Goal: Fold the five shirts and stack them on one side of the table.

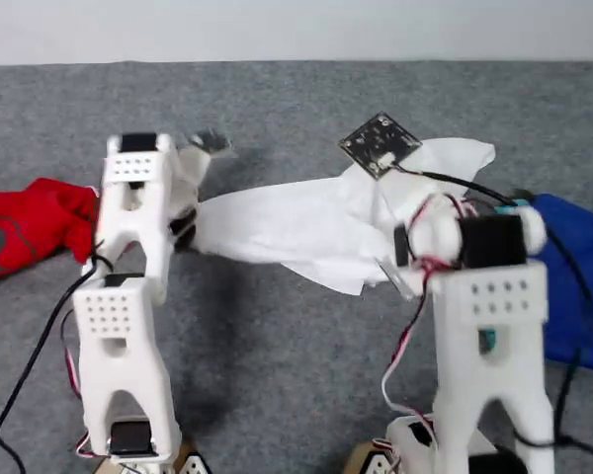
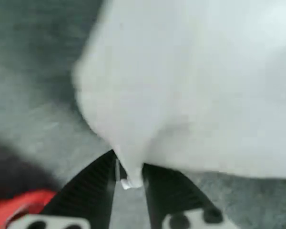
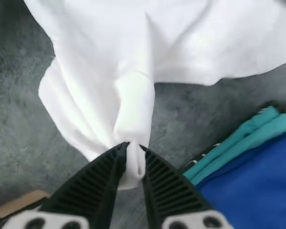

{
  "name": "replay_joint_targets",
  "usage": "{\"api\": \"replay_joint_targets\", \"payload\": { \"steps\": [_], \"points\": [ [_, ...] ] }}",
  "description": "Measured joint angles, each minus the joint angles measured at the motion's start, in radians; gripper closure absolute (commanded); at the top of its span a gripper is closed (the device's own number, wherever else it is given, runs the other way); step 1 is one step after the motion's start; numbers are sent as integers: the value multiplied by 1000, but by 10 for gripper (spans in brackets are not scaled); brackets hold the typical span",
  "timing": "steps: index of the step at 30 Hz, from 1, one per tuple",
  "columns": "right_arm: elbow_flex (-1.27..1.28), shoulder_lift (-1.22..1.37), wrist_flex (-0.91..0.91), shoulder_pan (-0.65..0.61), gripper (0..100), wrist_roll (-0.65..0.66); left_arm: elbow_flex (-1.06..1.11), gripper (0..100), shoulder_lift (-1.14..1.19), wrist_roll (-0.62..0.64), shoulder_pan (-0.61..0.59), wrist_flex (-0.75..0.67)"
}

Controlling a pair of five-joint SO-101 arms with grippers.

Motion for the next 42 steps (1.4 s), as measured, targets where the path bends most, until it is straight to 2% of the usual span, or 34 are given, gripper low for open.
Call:
{"api": "replay_joint_targets", "payload": {
  "steps": [5,10,16,19,22,28,33,42],
  "points": [
    [0,-129,-49,103,988,0,-2,995,-285,107,-21,0],
    [0,-227,-239,244,989,0,-2,994,-628,183,-21,-2],
    [-2,-311,-459,304,989,0,-9,994,-982,195,-21,-187],
    [-32,-334,-542,328,989,0,-11,994,-1105,195,-21,-293],
    [-98,-339,-611,364,989,0,-11,994,-1183,189,-21,-333],
    [-209,-361,-735,397,989,21,-11,994,-1269,64,-23,-307],
    [-255,-361,-747,399,989,69,-11,994,-1323,8,-25,-229],
    [-457,-361,-485,399,989,158,-9,994,-1396,-126,-32,-8]
  ]
}}
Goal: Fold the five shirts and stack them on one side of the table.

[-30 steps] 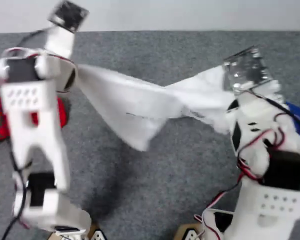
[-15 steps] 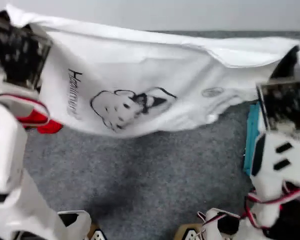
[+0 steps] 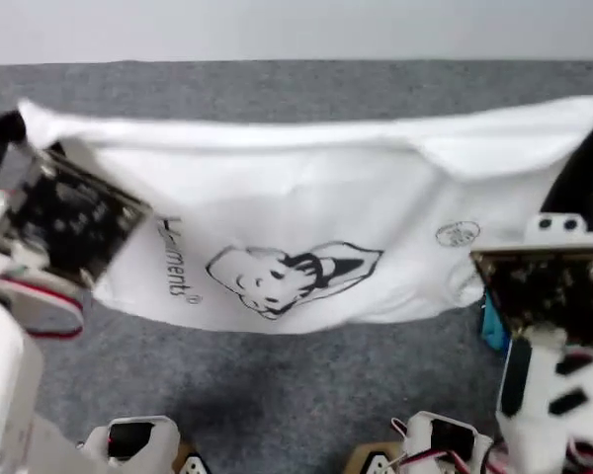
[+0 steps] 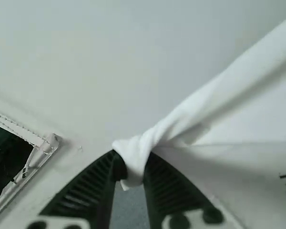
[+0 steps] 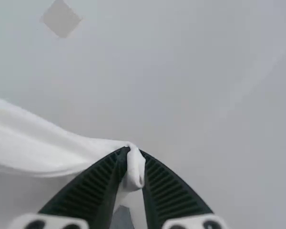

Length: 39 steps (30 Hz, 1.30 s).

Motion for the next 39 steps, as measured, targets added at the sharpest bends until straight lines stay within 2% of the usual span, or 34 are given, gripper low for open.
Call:
{"api": "replay_joint_targets", "payload": {
  "steps": [6,11,19,28,34,39],
  "points": [
    [-161,-38,230,0,988,61,160,994,-164,-84,-11,9],
    [-175,-100,256,18,988,114,384,994,-334,-166,-11,9],
    [-181,-181,135,18,988,180,430,994,-499,-173,-11,9],
    [-176,-183,77,18,988,210,460,994,-525,-173,-11,-94],
    [-34,-66,68,12,988,187,686,994,-525,-173,-11,-135],
    [199,72,-6,-89,988,184,1051,994,-523,-173,-9,-348]
  ]
}}
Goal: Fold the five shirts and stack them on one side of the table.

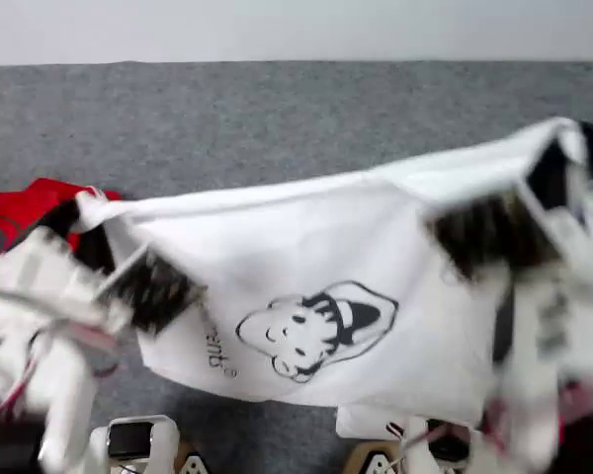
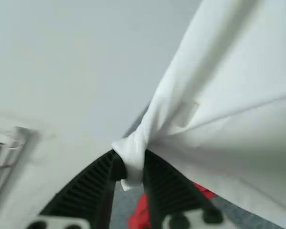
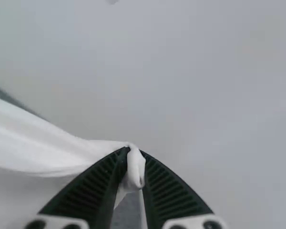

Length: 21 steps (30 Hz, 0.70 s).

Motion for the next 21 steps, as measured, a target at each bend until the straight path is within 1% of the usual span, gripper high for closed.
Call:
{"api": "replay_joint_targets", "payload": {
  "steps": [3,7,9,11,15,21],
  "points": [
    [170,77,-112,-54,988,-2,242,994,11,0,0,-212],
    [400,132,-333,-86,989,-2,535,995,14,0,0,-519],
    [506,157,-457,-94,989,-2,649,995,15,0,0,-654],
    [591,181,-578,-101,989,-2,720,995,38,0,0,-755],
    [690,242,-776,-103,989,-2,713,995,183,0,2,-850],
    [706,367,-965,-107,989,-2,539,995,500,0,8,-878]
  ]
}}
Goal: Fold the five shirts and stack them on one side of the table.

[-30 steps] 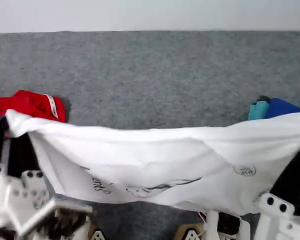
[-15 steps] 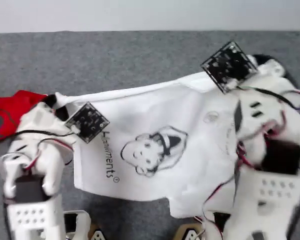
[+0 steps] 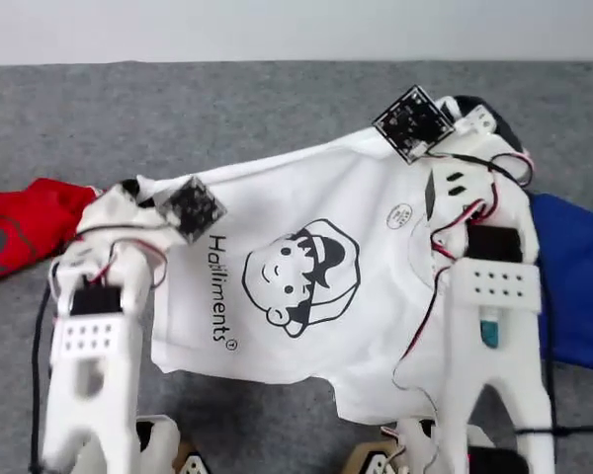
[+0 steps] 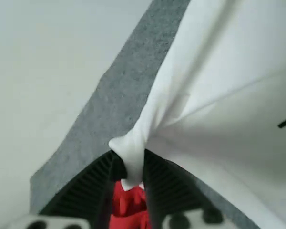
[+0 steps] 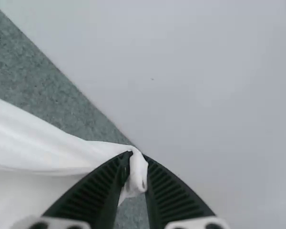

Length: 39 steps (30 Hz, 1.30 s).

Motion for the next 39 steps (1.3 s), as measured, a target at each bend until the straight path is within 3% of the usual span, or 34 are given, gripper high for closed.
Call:
{"api": "replay_joint_targets", "payload": {
  "steps": [7,17,27,35,39],
  "points": [
    [0,146,-221,0,989,0,-318,995,334,3,6,-17],
    [-292,445,-249,0,989,0,-793,995,755,38,17,-35],
    [-451,609,-241,2,989,0,-916,995,930,38,40,-20],
    [-451,597,78,2,989,0,-916,995,930,32,40,259],
    [-451,519,311,2,989,0,-916,995,930,-58,38,437]
  ]
}}
